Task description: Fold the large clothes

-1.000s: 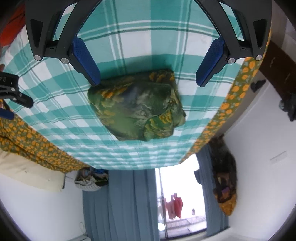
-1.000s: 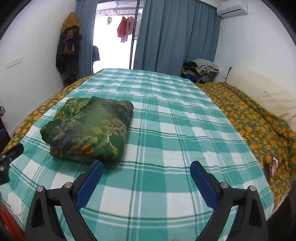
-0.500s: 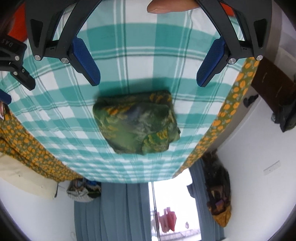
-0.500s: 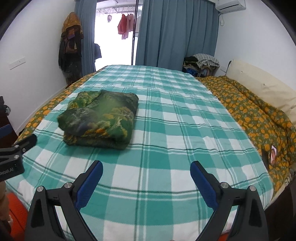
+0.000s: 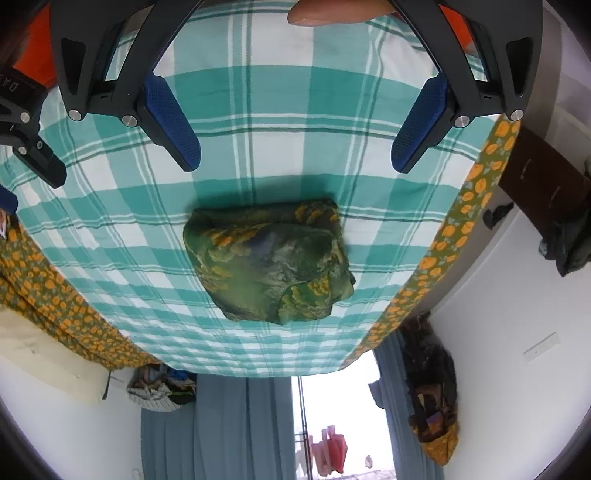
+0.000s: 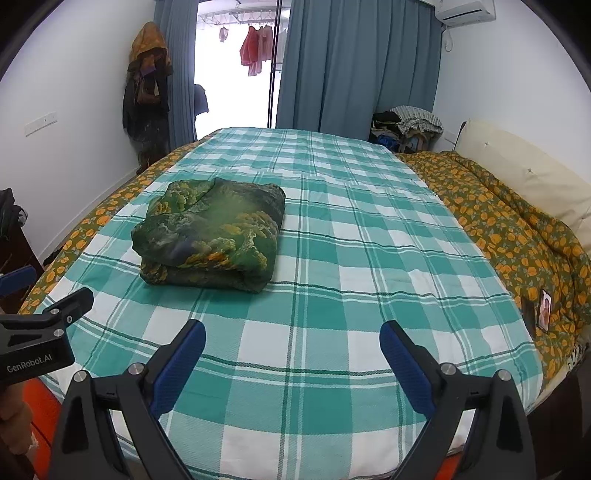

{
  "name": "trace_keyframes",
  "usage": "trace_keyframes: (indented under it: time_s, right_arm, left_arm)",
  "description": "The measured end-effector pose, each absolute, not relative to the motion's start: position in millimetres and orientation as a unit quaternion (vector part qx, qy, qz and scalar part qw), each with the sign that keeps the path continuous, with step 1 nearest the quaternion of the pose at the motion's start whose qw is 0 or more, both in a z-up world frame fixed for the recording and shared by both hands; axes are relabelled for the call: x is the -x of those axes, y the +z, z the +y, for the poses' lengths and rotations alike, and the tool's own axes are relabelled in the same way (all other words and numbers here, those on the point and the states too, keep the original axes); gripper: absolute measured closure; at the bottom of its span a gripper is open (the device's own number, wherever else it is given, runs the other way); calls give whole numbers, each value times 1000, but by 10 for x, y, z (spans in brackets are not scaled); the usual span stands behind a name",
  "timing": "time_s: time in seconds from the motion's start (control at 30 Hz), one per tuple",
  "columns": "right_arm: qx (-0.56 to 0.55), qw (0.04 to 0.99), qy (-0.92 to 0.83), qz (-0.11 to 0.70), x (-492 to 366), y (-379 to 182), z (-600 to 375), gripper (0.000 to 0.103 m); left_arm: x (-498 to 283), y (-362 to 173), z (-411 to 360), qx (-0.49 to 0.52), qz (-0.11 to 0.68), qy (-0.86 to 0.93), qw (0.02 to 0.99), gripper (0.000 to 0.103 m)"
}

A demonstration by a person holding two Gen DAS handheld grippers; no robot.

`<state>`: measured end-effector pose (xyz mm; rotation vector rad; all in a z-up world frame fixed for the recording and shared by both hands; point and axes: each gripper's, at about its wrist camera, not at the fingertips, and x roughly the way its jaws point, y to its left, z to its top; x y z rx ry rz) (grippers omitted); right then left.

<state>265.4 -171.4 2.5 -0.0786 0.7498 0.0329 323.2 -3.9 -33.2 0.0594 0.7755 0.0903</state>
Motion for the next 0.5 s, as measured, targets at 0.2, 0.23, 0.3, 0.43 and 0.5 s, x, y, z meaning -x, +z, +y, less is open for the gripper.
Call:
trace_keyframes:
  time_s: [0.2,0.23,0.3,0.43,0.5]
  right_arm:
    - [33,928,27,369,-2637,37,-1677,6]
    - [32,928,28,370,-2635,41,-1671,6]
    - [32,928,30,371,-2630,45,-1652,6]
    - [31,927,34,371,-2606,55,-1630,6]
    - [31,928,37,371,-2585,63,-1622,6]
  left_arm:
    - [-3235,-321,-25,-27,378,47,924,0]
    - [-3233,-317,-25,-27,378,48,924,0]
    - [-3231,-308,-21,-26,377,49,925,1]
    - [-3229,-282,-26,-24,375,48,926,1]
    - [-3221,-268,-31,-23,373,48,926,1]
